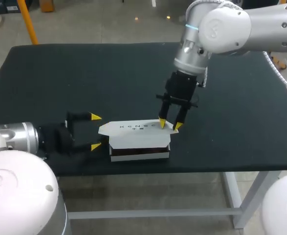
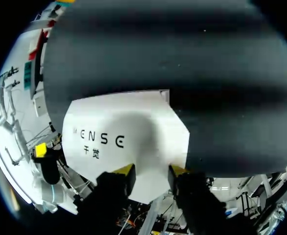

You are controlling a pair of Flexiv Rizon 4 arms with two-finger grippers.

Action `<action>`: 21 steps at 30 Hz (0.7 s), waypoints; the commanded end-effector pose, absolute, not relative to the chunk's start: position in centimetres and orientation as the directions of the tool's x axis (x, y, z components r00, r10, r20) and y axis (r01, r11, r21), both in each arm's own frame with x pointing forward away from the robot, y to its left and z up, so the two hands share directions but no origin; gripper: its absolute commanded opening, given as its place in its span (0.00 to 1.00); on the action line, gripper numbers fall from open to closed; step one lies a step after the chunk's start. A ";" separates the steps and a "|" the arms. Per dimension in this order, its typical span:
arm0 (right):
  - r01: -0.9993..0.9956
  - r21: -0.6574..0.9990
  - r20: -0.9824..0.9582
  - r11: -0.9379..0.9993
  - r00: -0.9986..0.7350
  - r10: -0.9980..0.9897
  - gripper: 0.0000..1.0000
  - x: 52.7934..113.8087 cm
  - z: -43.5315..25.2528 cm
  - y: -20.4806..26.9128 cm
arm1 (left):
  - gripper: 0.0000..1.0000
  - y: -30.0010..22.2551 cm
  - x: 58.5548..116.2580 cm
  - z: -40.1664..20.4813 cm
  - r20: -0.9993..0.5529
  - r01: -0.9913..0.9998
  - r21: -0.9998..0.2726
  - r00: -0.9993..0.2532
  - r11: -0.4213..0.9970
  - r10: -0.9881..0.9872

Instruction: Assemble the packaging by folding the flat box into shape, placing the metal phone stand inside, and closing the box properly

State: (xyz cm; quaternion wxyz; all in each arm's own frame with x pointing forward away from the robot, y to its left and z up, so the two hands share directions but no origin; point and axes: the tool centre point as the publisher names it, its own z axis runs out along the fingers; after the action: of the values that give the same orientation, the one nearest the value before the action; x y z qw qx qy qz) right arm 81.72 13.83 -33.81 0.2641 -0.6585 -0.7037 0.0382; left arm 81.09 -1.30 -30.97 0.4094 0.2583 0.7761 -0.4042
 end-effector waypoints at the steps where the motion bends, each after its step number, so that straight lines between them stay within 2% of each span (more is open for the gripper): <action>1: 0.910 -0.395 0.322 0.128 0.007 0.947 0.49 81.5 -33.8 13.7 | 1.00 0.9 80.9 -29.3 -0.777 0.711 -0.467 -0.614 0.525 0.141; 6: 0.911 -0.392 0.319 0.125 0.007 0.948 0.49 81.4 -33.8 13.8 | 1.00 2.1 82.1 -28.5 -0.610 0.577 -0.585 -0.776 0.571 0.160; 10: 0.914 -0.388 0.315 0.119 0.010 0.949 0.49 81.4 -33.9 13.9 | 1.00 2.5 83.2 -28.4 -0.431 0.400 -0.586 -0.890 0.705 0.146; 11: 0.914 -0.387 0.316 0.119 0.010 0.949 0.49 81.3 -33.9 14.0 | 1.00 2.7 83.4 -28.1 -0.428 0.348 -0.525 -0.897 0.777 0.112; 21: 0.918 -0.380 0.320 0.116 0.013 0.947 0.49 81.2 -33.9 13.9 | 1.00 2.7 83.4 -28.1 -0.428 0.348 -0.525 -0.897 0.777 0.112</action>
State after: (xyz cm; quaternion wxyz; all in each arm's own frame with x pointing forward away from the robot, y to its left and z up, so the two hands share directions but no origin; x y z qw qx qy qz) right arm 81.47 13.99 -33.85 0.2564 -0.6631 -0.7025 0.0319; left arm 83.66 3.15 -28.81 0.2214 0.1202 0.9060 -0.3402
